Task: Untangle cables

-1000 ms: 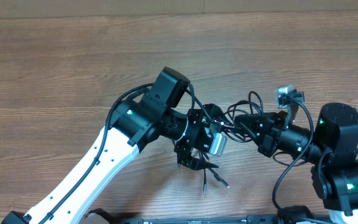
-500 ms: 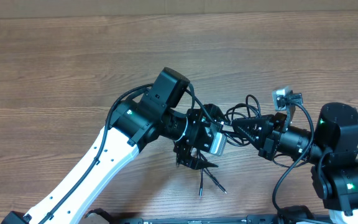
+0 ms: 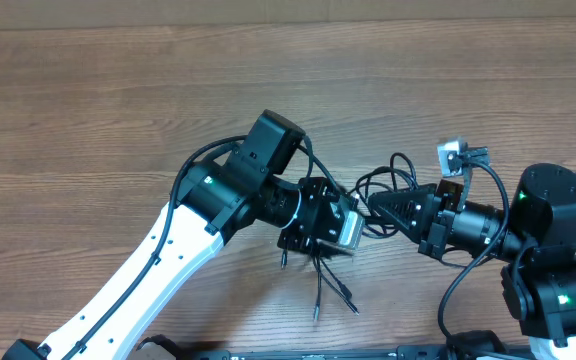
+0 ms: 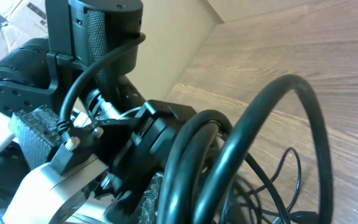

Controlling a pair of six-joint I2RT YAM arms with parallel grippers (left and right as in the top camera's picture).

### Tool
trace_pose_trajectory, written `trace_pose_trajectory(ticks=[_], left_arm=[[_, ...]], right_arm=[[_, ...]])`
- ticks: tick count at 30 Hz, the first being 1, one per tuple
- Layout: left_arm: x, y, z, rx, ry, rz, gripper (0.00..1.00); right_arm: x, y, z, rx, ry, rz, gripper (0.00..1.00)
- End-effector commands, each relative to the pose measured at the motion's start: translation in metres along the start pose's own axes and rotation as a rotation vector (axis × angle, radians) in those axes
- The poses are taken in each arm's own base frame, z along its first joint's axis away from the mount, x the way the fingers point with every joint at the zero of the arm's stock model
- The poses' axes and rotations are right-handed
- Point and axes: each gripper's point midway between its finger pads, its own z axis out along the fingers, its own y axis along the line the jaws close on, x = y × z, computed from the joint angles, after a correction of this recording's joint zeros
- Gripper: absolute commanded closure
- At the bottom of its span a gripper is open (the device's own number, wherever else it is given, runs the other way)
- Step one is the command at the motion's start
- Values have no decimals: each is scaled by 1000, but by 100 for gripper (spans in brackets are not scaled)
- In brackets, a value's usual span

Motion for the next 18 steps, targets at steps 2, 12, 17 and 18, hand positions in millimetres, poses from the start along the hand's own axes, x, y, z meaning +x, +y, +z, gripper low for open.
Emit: trace_pose_trajectory(ticks=[2,12,17,18], left_arm=[[-5,1,1,6,-7,7,96],[5,-5,0,20,40,-38,96],[18,2,0,-24,113,-105,96],[21,3,-1,-34,129,-119,96]], right_arm=[[-5,11,-3,-29,-6,-17,96],[0,-57,-13,343,-74,164,96],[13,-107,-40,652,-134,316,96],[15,-112,-44,691,-136,324,96]])
